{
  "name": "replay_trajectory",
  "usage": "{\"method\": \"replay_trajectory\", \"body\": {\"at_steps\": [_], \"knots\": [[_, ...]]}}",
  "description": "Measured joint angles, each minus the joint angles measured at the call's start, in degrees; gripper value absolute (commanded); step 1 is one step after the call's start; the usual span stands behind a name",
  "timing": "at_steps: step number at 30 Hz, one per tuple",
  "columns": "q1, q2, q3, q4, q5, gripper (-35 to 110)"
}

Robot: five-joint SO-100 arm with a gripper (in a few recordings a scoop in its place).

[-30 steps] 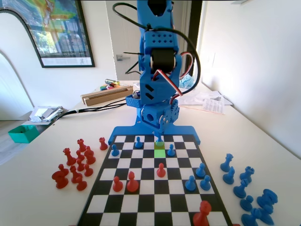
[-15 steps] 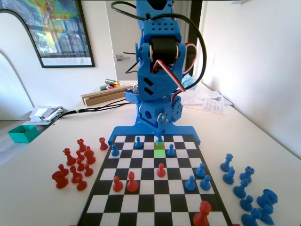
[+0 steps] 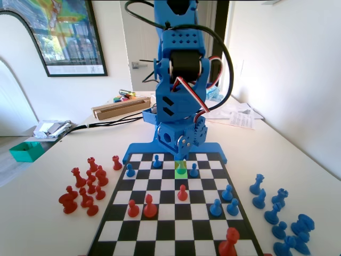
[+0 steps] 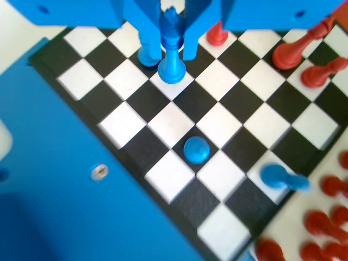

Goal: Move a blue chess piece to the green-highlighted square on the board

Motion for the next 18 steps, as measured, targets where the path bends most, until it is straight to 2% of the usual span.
{"method": "replay_trajectory", "body": {"at_steps": [10,18], "knots": [[0.0,0.0,3.2,-4.0,0.0,2],[0.0,0.0,3.3,-4.2,0.0,16]]}}
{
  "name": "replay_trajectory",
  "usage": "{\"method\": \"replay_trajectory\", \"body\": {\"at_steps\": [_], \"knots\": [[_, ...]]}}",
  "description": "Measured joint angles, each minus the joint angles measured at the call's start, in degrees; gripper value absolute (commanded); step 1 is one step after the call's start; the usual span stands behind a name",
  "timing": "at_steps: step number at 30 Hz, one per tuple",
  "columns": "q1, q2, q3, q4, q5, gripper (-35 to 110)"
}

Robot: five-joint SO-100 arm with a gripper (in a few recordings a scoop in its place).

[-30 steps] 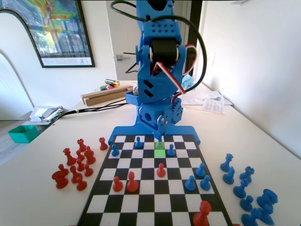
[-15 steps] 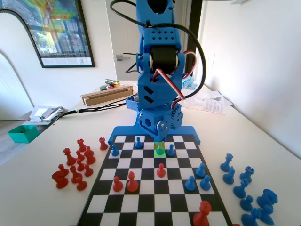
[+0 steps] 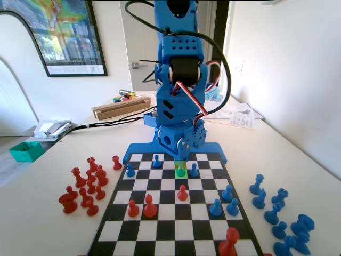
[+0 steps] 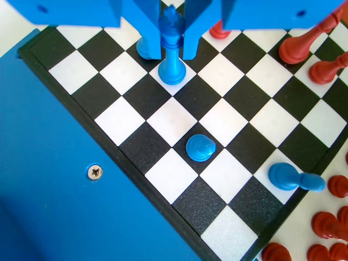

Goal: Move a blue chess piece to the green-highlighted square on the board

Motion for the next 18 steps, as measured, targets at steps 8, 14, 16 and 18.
{"method": "replay_trajectory", "body": {"at_steps": [8,14,16,18], "knots": [[1.1,0.0,-1.5,3.7,0.0,19],[0.8,1.9,-7.4,12.7,1.1,16],[0.5,3.1,-10.2,16.7,1.8,15],[0.4,4.7,-13.6,21.8,3.1,13]]}}
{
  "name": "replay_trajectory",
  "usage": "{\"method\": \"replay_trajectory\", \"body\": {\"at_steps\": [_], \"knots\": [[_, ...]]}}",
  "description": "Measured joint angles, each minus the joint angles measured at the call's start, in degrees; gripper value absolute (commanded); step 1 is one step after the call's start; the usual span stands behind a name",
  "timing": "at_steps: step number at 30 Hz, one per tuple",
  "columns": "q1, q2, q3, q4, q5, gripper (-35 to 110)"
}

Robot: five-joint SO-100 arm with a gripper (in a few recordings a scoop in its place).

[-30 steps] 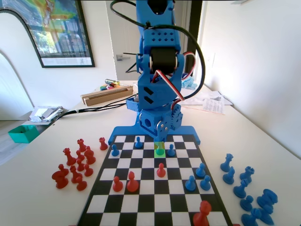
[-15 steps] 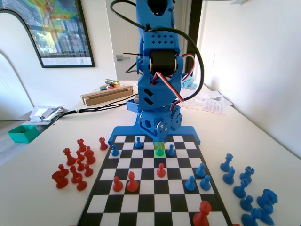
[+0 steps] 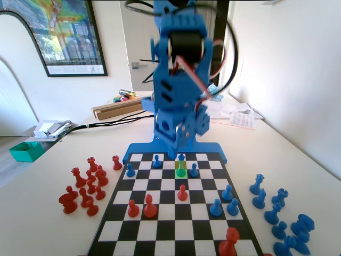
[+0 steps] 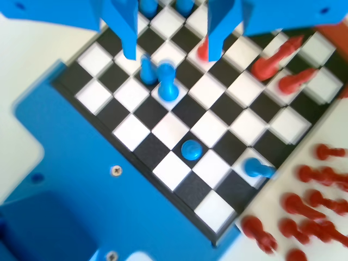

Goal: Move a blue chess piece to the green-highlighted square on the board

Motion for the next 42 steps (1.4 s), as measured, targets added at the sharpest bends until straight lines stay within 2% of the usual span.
{"method": "replay_trajectory", "body": {"at_steps": [9,16,21,24,36,42], "knots": [[-1.8,7.3,-19.5,25.4,10.3,5],[-4.0,20.0,-27.0,38.1,22.2,1],[-6.9,32.8,-27.0,39.2,33.6,1],[-6.5,39.2,-27.0,39.2,37.1,1],[-3.3,60.0,-17.0,38.8,36.6,1],[-2.5,70.4,-7.2,33.4,35.5,1]]}}
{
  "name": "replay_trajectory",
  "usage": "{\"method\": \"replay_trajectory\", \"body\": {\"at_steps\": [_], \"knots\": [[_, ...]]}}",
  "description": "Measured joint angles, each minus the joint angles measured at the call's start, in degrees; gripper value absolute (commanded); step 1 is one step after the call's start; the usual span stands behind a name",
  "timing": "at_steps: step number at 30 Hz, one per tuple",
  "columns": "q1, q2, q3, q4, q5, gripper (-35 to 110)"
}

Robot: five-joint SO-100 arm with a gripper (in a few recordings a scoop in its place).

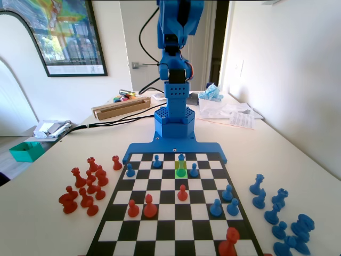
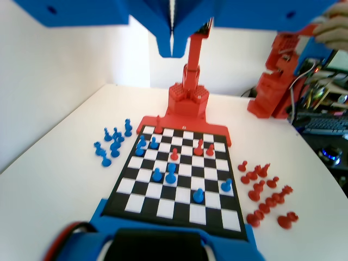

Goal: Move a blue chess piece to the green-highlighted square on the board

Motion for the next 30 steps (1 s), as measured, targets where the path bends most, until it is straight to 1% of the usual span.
{"method": "replay_trajectory", "body": {"at_steps": [4,12,30], "knots": [[0.1,2.4,4.1,-2.5,-0.4,1],[3.9,6.2,9.8,-7.7,-2.0,1],[4.0,6.5,10.0,-8.3,-2.1,1]]}}
